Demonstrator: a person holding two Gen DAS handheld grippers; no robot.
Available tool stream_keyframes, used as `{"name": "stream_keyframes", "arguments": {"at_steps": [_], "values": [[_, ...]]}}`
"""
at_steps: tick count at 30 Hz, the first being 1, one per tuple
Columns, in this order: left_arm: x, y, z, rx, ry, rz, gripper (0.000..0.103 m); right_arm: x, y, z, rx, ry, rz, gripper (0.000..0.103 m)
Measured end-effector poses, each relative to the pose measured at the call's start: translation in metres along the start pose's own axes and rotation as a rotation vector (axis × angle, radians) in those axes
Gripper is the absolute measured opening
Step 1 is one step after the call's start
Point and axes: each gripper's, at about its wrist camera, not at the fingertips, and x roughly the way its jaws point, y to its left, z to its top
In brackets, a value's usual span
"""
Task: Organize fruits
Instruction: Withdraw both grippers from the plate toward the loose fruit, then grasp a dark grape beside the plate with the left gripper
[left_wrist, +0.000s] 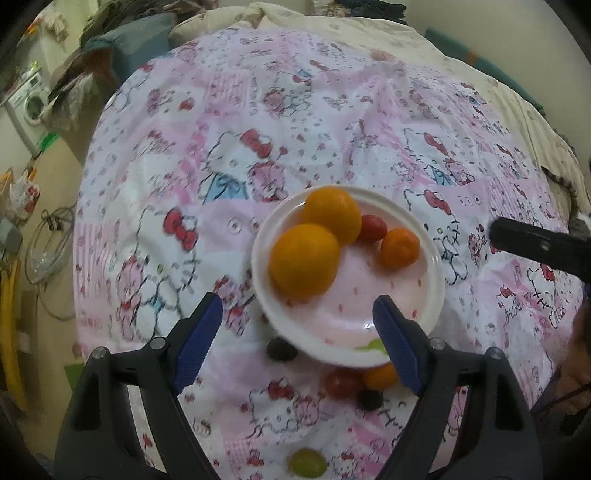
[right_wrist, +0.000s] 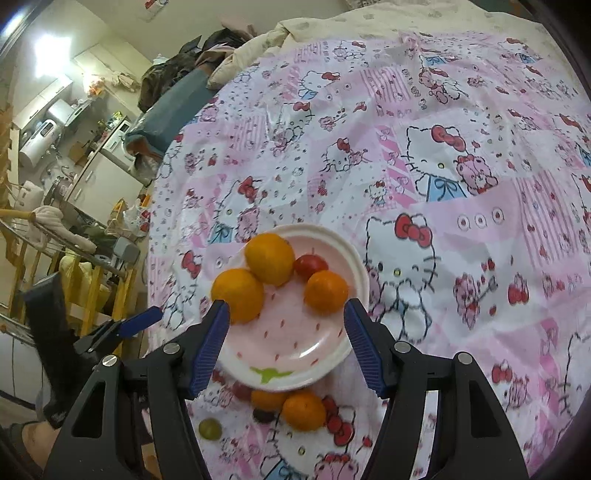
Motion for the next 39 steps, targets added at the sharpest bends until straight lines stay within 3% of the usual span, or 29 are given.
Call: {"name": "stream_keyframes", "arguments": {"at_steps": [7, 19, 27, 33, 39], "values": [[-0.012, 0.015, -0.017, -0.068, 0.0, -0.019, 0.081, -0.013, 0.005, -0.024, -0.021, -0.008, -0.019, 0.067], [-0.021, 0.019, -0.035, -0.085, -0.003, -0.008, 0.081, -0.024, 0.006, -0.064, -0.019, -0.016, -0.039, 0.067], [0.001, 0.041, -0.043, -0.167, 0.092, 0.034, 0.081, -0.014, 0.005, -0.074, -0.024, 0.013, -0.052, 0.067], [0.019, 0.066, -0.051, -0.294, 0.171, -0.004, 0.081, -0.004, -0.009, -0.073, 0.016, 0.028, -0.042, 0.068], [0.035, 0.053, -0.057, -0.211, 0.221, 0.003, 0.078, 0.009, -0.019, -0.069, 0.074, 0.058, -0.016, 0.068]]}}
